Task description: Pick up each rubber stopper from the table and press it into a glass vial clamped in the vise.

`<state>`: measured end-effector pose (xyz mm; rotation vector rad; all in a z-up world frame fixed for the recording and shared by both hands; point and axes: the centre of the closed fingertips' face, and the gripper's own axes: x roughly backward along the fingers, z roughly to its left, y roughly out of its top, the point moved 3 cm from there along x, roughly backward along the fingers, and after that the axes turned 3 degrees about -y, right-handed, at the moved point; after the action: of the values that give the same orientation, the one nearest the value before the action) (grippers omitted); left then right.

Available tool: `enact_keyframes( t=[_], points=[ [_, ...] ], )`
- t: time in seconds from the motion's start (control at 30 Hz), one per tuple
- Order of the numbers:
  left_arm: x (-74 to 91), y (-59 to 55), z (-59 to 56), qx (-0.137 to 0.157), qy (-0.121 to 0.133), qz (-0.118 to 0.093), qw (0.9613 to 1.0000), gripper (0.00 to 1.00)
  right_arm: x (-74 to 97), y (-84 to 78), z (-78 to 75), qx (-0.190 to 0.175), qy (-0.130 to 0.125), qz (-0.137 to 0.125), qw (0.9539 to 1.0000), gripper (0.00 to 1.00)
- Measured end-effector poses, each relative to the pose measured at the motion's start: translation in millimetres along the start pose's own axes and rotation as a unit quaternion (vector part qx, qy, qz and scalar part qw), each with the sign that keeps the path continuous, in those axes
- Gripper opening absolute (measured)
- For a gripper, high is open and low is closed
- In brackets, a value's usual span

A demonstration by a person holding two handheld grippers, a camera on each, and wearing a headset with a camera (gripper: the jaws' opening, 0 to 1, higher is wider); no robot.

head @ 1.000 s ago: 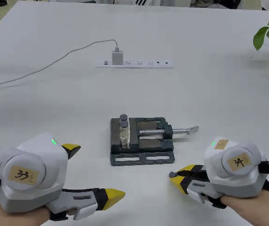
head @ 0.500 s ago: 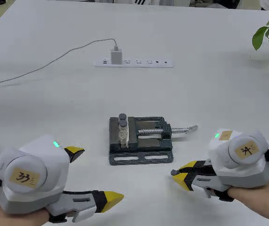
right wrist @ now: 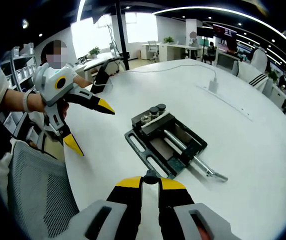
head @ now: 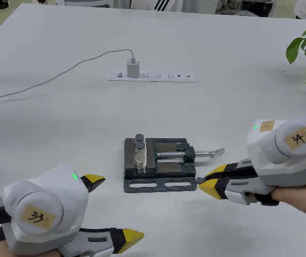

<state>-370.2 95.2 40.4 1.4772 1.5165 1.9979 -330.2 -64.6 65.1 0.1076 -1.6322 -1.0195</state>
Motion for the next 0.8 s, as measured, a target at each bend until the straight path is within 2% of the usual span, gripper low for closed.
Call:
enact_keyframes(
  t=[0.13, 0.2, 0.43, 0.57, 0.8],
  points=[
    [-2.0, 4.0, 0.0, -0.012, -0.003, -0.003, 0.9999, 0.69, 2.2, 9.7, 5.3, 0.023, 0.012, 0.004, 0.9997, 0.07],
    [-3.6, 6.5, -0.8, -0.022, -0.005, -0.004, 0.9997, 0.68, 1.9, 13.8, 7.9, 0.048, 0.015, 0.009, 0.9987, 0.07],
    [-8.5, 18.3, -5.8, -0.075, -0.016, -0.006, 0.9971, 0.61, -1.9, 26.4, 24.8, 0.086, 0.044, 0.021, 0.9951, 0.07],
    [-12.5, 23.0, -9.1, -0.102, -0.026, 0.000, 0.9945, 0.59, -4.4, 29.7, 32.7, 0.116, 0.062, 0.040, 0.9905, 0.07],
    [-16.7, 31.9, -14.0, -0.134, -0.035, -0.003, 0.9904, 0.51, -8.3, 32.3, 42.0, 0.144, 0.081, 0.060, 0.9844, 0.07]
  ],
)
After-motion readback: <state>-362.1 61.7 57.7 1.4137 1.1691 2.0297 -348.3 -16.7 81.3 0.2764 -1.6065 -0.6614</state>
